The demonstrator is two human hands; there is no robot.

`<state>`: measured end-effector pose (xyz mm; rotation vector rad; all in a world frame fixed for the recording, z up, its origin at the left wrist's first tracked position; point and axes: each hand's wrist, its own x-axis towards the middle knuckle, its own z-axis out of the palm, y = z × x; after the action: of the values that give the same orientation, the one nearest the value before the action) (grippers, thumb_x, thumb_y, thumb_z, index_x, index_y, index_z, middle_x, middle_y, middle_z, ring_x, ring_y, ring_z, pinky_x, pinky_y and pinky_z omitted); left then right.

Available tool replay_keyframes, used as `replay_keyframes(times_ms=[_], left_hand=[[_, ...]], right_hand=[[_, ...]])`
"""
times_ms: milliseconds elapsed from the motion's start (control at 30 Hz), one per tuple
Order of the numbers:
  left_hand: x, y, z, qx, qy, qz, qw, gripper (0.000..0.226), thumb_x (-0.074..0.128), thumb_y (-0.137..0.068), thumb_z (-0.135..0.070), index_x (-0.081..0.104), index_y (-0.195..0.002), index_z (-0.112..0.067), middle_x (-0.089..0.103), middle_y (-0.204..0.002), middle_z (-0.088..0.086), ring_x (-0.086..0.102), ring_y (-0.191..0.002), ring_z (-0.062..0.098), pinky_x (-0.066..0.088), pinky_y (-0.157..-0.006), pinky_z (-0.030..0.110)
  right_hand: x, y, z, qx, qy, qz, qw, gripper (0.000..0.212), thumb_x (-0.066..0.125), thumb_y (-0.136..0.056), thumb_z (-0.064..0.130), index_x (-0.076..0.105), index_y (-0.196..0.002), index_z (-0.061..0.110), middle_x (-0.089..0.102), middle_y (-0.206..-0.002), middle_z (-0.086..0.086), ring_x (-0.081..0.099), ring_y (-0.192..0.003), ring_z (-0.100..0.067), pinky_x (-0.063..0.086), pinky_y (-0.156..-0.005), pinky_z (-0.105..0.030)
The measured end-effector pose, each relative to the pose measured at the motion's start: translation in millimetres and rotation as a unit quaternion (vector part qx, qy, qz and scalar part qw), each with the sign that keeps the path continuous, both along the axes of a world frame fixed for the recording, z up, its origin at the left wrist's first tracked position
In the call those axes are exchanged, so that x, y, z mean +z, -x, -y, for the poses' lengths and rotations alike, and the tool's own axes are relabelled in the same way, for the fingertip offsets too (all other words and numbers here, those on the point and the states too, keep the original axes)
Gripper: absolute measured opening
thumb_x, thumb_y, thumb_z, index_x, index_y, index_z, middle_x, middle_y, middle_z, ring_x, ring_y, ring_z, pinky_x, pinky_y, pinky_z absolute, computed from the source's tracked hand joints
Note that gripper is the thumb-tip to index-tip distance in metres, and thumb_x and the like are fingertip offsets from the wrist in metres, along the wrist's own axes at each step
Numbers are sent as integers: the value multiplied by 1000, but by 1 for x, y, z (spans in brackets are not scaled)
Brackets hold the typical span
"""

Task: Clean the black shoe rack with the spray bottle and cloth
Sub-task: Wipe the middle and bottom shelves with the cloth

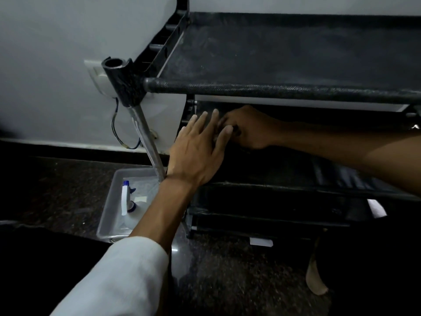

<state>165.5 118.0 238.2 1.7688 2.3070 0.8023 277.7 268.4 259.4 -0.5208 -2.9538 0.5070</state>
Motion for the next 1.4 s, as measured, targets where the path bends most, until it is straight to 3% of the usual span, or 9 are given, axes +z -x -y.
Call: replay_keyframes(times_ms=[200, 433, 633, 767, 1033, 1100, 1167, 1267, 1400], left_hand=[[-3, 0, -5, -3, 8, 26, 1000, 57, 17, -105, -48, 28, -154, -22, 28, -161, 0, 13, -151, 16, 18, -122, 41], [-4, -8, -11, -5, 1, 14, 1000, 56, 19, -105, -47, 35, -152, -20, 33, -158, 3, 18, -150, 18, 16, -123, 41], [-4, -22, -18, -31, 2, 28, 999, 56, 18, -104, -49, 34, -151, -24, 32, -159, -1, 17, -150, 15, 14, -122, 38], [-5, -33, -22, -43, 19, 4, 999, 57, 16, -104, -49, 33, -152, -23, 31, -159, -1, 17, -150, 16, 12, -122, 38], [5, -64, -17, -92, -1, -47, 995, 61, 11, -102, -52, 33, -152, -26, 31, -159, -2, 19, -150, 17, 15, -123, 40], [8, -73, -13, -101, -13, -60, 993, 59, 14, -102, -50, 35, -151, -25, 34, -158, -2, 23, -149, 18, 19, -122, 40], [10, -84, -6, -110, -47, -72, 990, 55, 20, -104, -47, 39, -150, -22, 38, -156, 0, 30, -146, 20, 27, -118, 41], [10, -93, 5, -106, -117, -83, 984, 51, 27, -105, -43, 42, -148, -21, 43, -152, 2, 41, -138, 22, 41, -108, 40], [5, -99, 21, -104, -182, -78, 975, 46, 32, -104, -38, 51, -141, -20, 50, -145, 0, 52, -124, 25, 50, -93, 43]], right_hand=[[11, -57, 24, 42, 51, 32, 997, 37, 82, -80, 29, 75, -116, 24, 70, -116, 5, 64, -98, 0, 47, -87, -11], [5, -122, -4, -1, -38, -19, 999, 35, 81, -76, 32, 78, -107, 17, 74, -100, 2, 64, -81, 2, 41, -76, -1], [-7, -112, -34, -121, -108, -16, 987, 31, 71, -89, 32, 76, -109, 9, 71, -103, -11, 69, -90, -25, 51, -82, -29], [-13, -94, -13, -133, -109, -15, 985, 25, 60, -93, 41, 72, -88, 20, 69, -83, 1, 66, -76, -15, 36, -65, -20], [5, -111, 22, -205, 49, -94, 973, 26, 66, -92, 30, 73, -76, 10, 68, -58, -2, 65, -51, -6, 49, -47, -21], [13, -115, 24, -243, 40, -111, 963, 22, 69, -90, 26, 76, -89, 5, 76, -77, -7, 72, -72, -11, 55, -65, -28], [19, -120, 28, -291, 54, -154, 943, 19, 74, -86, 28, 80, -98, 14, 78, -92, 1, 69, -83, 0, 53, -72, -11], [19, -129, 37, -373, 102, -202, 900, 21, 77, -81, 41, 80, -95, 26, 73, -82, 16, 60, -70, 19, 44, -64, 1], [13, -146, 60, -437, 214, -265, 833, 32, 78, -75, 50, 80, -97, 25, 78, -90, 11, 72, -87, -2, 59, -87, -29]])
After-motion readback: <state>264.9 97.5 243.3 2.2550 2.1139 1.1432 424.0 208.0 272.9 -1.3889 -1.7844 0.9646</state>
